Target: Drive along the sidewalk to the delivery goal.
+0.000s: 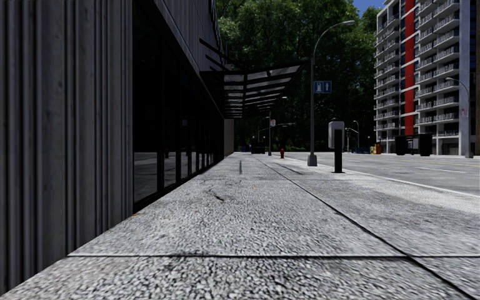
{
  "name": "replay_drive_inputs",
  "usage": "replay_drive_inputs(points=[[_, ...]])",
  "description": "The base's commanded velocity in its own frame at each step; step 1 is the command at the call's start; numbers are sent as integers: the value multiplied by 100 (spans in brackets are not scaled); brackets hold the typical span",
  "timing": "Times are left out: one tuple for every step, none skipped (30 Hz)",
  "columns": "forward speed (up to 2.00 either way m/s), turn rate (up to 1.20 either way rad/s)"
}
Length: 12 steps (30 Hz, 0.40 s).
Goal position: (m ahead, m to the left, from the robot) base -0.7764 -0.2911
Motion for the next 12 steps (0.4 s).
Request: replay_drive_inputs(points=[[0, 0], [0, 0], [0, 0], [0, 0], [0, 0], [0, 0], [0, 0], [0, 0], [0, 0], [0, 0], [0, 0], [0, 0]])
